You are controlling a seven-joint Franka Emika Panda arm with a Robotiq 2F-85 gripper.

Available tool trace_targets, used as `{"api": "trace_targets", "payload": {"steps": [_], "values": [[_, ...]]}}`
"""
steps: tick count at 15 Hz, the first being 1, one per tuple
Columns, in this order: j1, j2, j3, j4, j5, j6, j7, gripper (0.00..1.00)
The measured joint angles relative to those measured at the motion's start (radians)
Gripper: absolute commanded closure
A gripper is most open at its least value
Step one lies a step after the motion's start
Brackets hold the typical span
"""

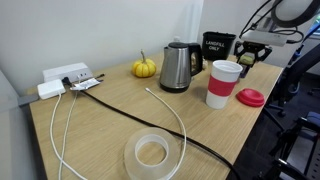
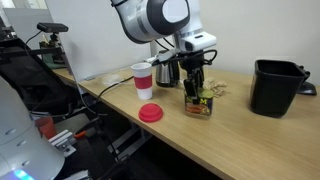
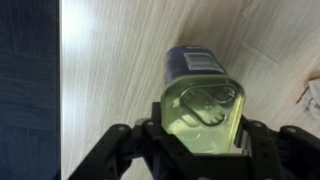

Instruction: Move the can to the left

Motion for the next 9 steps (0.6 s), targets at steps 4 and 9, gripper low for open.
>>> {"api": "trace_targets", "payload": {"steps": [4,9], "values": [[0.001,-0.082,0.017,0.011,-0.001,-0.079,0.013,0.62],[-0.013,-0.213,0.082,0.056,-0.012,-0.246,0.013,0.62]]}}
